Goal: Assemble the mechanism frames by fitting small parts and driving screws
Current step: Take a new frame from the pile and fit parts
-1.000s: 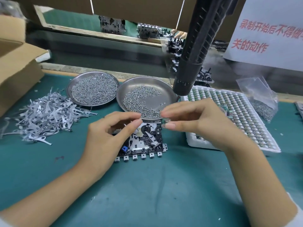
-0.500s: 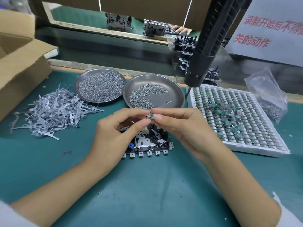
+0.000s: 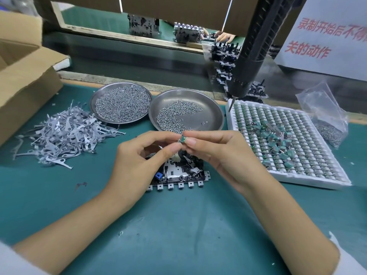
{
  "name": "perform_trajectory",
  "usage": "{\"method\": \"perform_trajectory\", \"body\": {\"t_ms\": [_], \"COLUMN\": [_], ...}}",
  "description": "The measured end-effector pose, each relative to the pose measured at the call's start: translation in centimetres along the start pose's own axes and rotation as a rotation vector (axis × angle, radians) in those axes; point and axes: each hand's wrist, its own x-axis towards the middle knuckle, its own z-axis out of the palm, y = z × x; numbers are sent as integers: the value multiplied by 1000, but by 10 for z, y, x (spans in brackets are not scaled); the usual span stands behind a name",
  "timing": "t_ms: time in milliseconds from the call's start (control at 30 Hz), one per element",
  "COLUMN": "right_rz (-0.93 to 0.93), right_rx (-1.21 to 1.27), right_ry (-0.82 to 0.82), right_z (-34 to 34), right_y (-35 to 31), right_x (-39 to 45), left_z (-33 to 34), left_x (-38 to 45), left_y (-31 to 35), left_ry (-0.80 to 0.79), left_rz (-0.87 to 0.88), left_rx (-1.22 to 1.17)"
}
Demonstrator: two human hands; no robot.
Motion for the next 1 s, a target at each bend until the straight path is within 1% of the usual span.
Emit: {"method": "perform_trajectory", "body": {"t_ms": [334,501,634,767,1001], "right_rz": [-12,-82,-157,-218,-291], "right_rx": [-19,-219,-334,-367,-488], "right_ry": [2,7,-25,-66,-70], "right_z": [-1,-1,-1,0,3], "right_y": [1,3,2,2,2], "right_x": [1,0,0,-1,-3], "left_z": [0,1,0,-1,-4], "left_x": [0,-2,1,1,0], "left_y": [0,1,2,1,1], "left_ry": [3,-9,1,21,19], "left_rz": [-23,-27,56,60,47], "left_rx": [-26,-24,104,96,80]}}
